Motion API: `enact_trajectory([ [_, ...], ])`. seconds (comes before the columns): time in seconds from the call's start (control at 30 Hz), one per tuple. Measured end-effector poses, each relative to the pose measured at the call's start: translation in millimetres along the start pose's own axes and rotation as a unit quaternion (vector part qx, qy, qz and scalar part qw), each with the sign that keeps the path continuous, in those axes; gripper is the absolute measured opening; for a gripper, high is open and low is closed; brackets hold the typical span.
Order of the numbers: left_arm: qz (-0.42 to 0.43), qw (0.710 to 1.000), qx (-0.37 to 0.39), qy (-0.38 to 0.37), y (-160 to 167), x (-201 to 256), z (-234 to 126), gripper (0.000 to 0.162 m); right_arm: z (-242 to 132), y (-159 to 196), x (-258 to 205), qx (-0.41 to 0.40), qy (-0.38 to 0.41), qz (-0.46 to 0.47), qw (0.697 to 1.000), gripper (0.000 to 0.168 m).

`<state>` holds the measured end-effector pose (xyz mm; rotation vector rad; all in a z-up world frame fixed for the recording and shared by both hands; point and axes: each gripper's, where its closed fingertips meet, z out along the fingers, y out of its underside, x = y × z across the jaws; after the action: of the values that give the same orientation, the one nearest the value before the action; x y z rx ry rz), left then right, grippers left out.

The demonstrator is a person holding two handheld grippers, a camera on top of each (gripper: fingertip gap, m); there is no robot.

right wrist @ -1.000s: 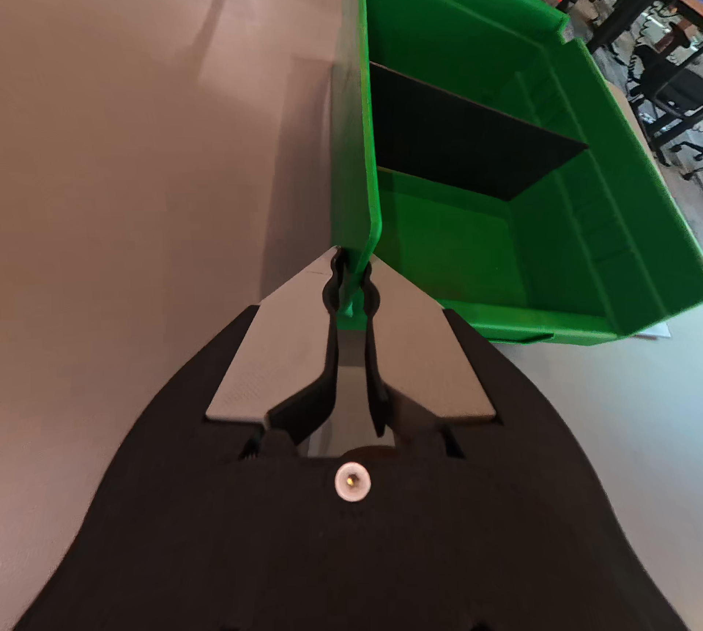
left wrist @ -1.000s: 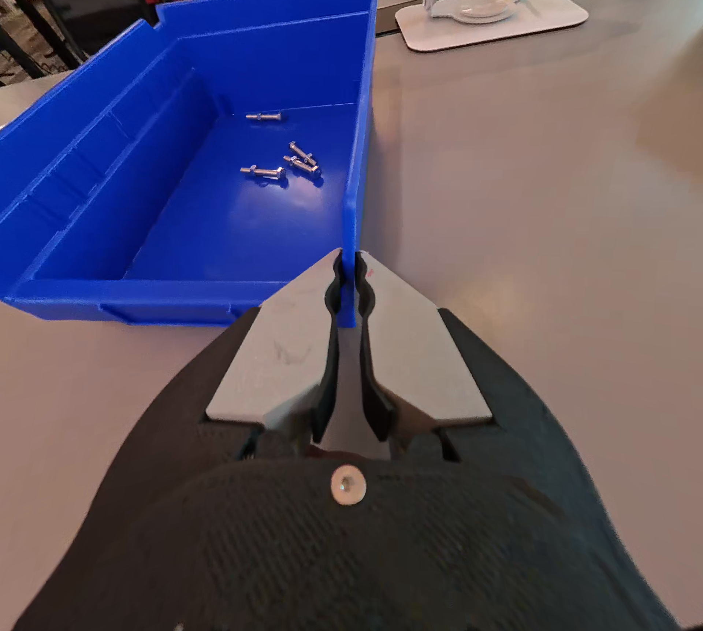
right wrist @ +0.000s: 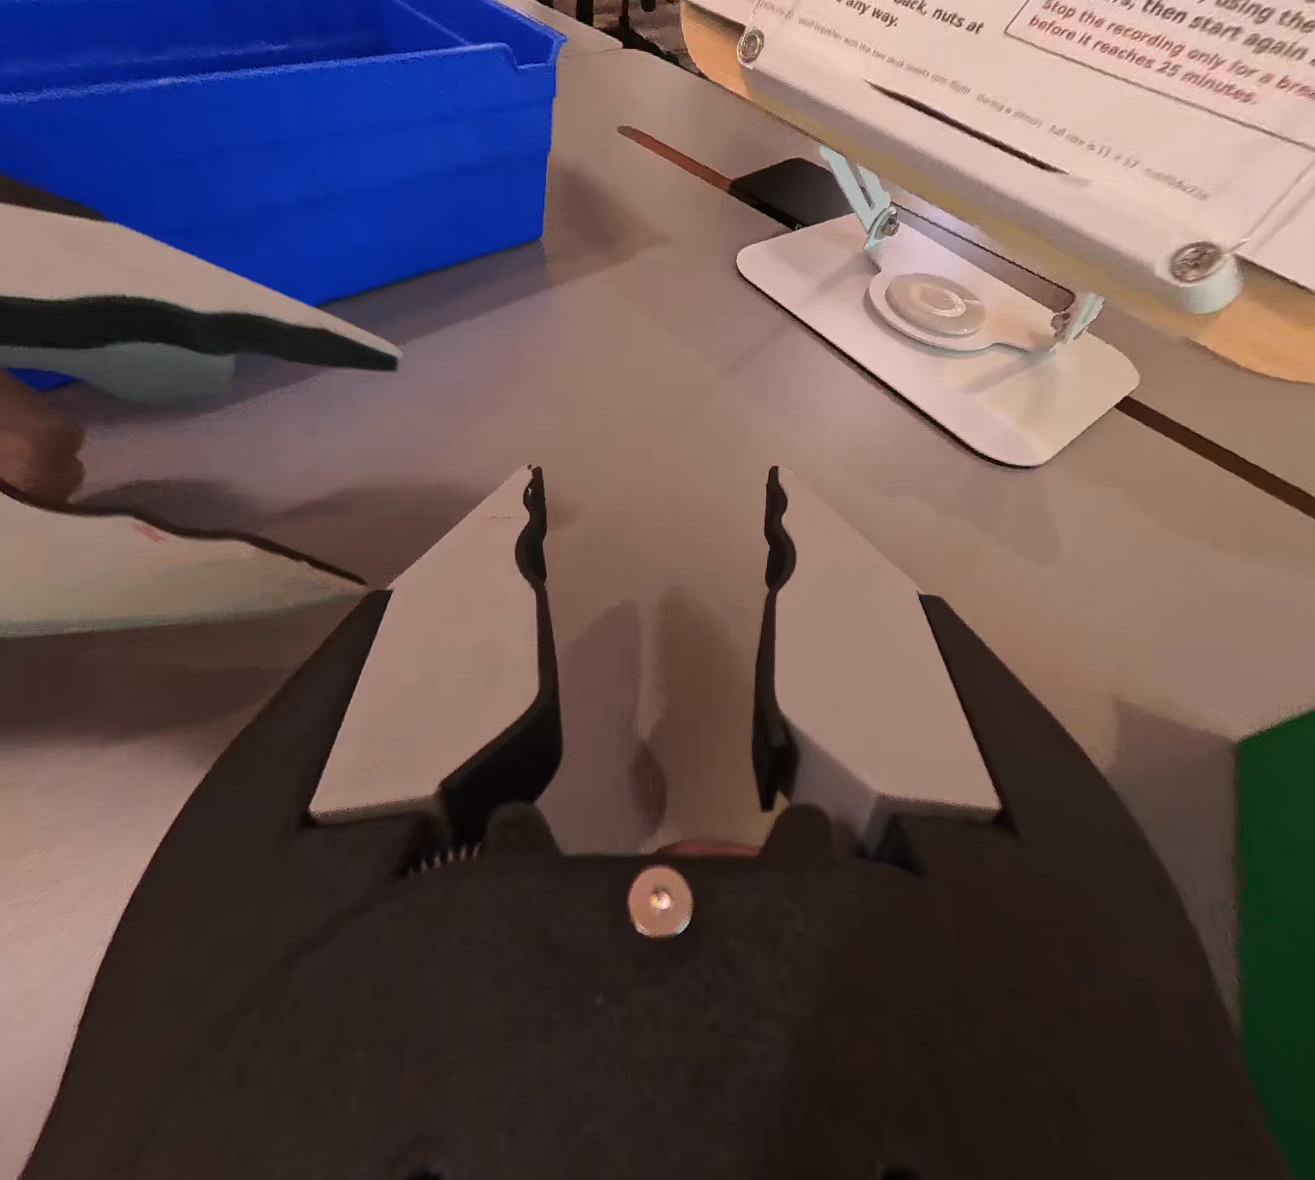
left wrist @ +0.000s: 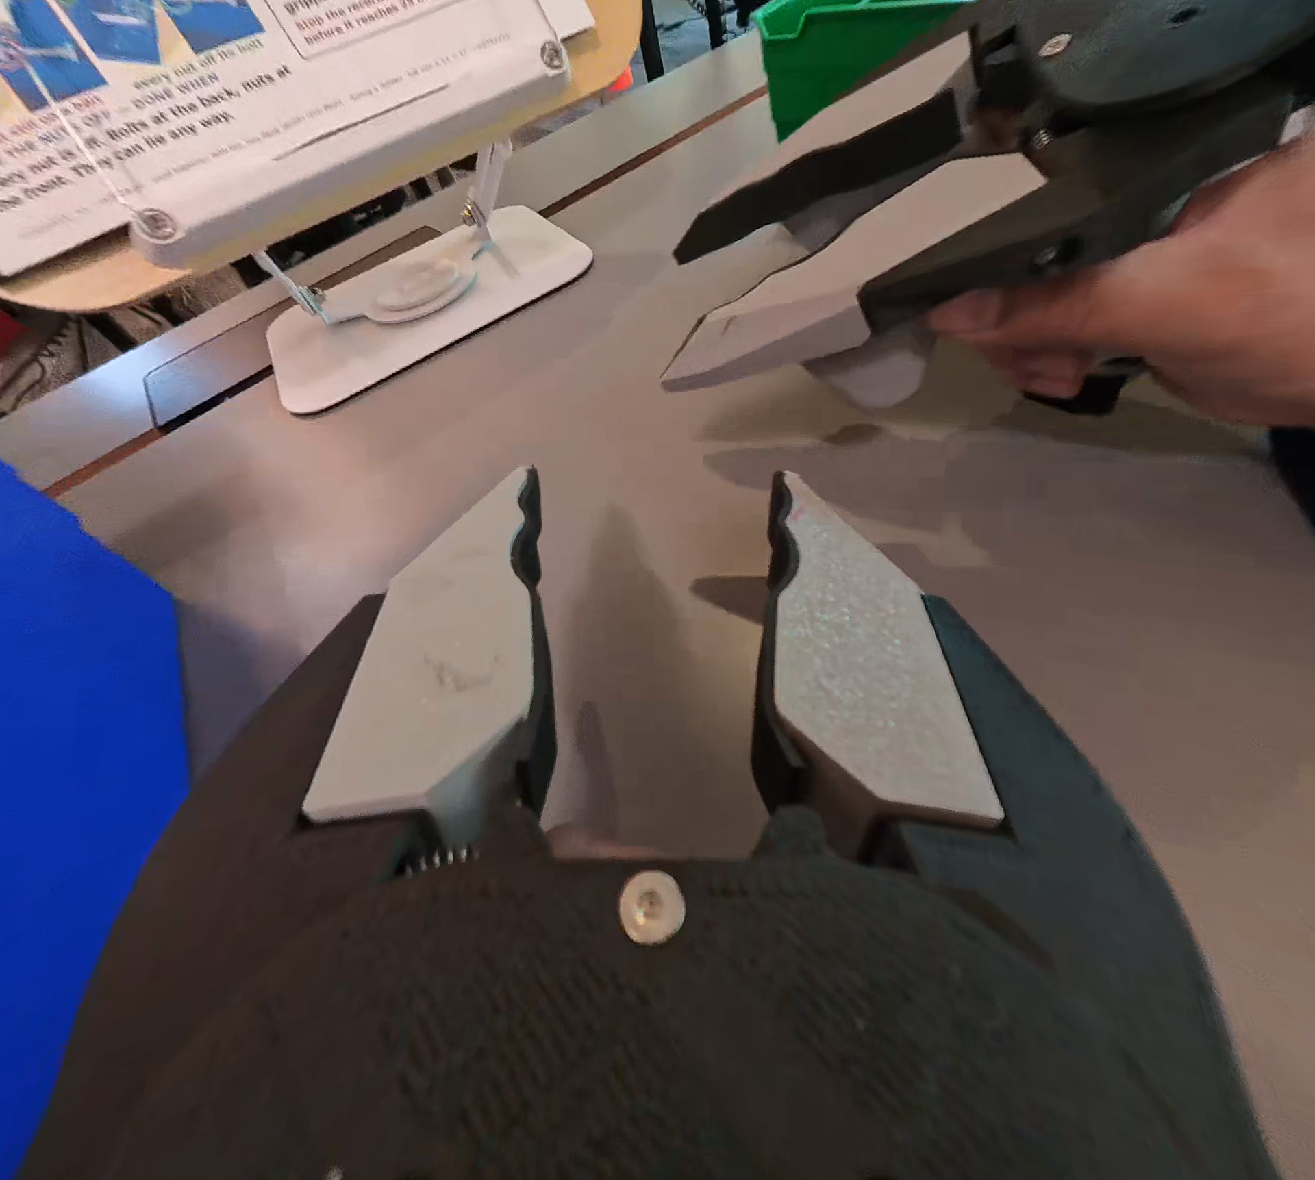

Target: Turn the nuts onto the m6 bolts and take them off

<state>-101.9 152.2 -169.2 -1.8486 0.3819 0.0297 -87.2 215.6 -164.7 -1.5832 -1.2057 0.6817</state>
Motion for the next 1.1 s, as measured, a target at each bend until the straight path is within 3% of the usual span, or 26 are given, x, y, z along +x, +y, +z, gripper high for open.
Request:
enact_trajectory([
  [0.07, 0.011, 1.000, -0.009, 0.000, 3, -4, 13, 0.057, 9, 3, 3, -0.002, 0.007, -0.009, 1.000, 0.066],
  [0.17, -0.006, 0.999, 0.049, -0.004, -13, -12, 12, 0.049, 13, 11, 3, -0.020, 0.013, -0.010, 1.000, 0.093],
  [0.43, -0.080, 0.994, 0.070, -0.007, -12, -30, 0, 0.070, 14, 16, -8, -0.028, 0.008, -0.035, 0.999, 0.088],
  [0.6, -0.038, 0.997, 0.062, 0.001, -12, -17, 0, 0.071, 13, 20, -9, -0.037, -0.013, -0.011, 0.999, 0.096],
  [0.83, -0.045, 0.997, 0.060, 0.005, -9, -15, -7, 0.071, 9, 17, -8, -0.023, 0.003, -0.020, 1.000, 0.087],
  [0.97, -0.051, 0.998, 0.032, 0.025, 0, -8, -10, 0.054, 10, 19, -12, -0.027, -0.024, -0.010, 0.999, 0.085],
  [1.1, -0.055, 0.998, 0.002, 0.027, 11, 1, -21, 0.067, 11, 20, -15, -0.030, -0.041, -0.002, 0.999, 0.084],
])
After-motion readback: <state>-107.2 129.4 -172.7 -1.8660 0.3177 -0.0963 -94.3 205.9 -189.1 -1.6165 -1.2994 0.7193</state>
